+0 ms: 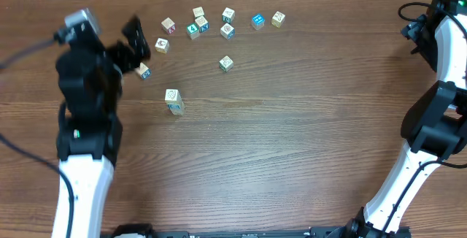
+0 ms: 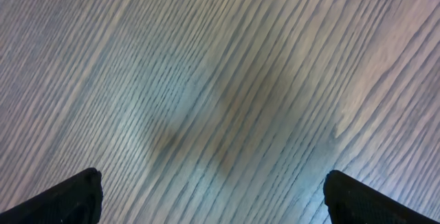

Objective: Form a tower

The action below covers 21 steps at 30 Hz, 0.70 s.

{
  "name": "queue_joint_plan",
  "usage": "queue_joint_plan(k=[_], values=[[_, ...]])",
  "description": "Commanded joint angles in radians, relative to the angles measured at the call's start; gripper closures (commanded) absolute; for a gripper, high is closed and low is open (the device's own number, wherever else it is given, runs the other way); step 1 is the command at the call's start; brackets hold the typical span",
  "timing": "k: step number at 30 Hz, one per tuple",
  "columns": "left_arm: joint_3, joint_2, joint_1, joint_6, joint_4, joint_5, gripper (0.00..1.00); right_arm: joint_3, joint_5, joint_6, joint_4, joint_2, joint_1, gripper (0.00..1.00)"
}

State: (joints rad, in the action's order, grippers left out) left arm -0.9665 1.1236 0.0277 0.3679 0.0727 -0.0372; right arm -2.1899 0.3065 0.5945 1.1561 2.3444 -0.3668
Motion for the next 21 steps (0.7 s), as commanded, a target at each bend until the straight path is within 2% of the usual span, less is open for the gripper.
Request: queue_joint_plan(k=[1, 8, 11, 15, 21], values=[[0.184, -0.178, -0.002, 0.006, -0.011, 0.005, 0.01, -0.015, 0.014, 0.0, -0.003, 0.007, 0.001, 0.0], [0.542, -0.485, -0.002, 0.006, -0.047, 0.005, 0.01, -0.015, 0.014, 0.0, -0.003, 0.007, 0.001, 0.0], [0.64, -0.626, -0.002, 0.006, -0.063, 0.005, 0.0, -0.015, 0.014, 0.0, -0.003, 0.007, 0.001, 0.0], [0.702, -0.759, -0.002, 0.006, -0.103, 0.005, 0.01, -0.015, 0.014, 0.0, -0.003, 0.007, 0.001, 0.0], [0.742, -0.851, 0.003, 0.006, -0.154, 0.005, 0.0, -0.015, 0.014, 0.0, -0.004, 0.007, 0.001, 0.0]])
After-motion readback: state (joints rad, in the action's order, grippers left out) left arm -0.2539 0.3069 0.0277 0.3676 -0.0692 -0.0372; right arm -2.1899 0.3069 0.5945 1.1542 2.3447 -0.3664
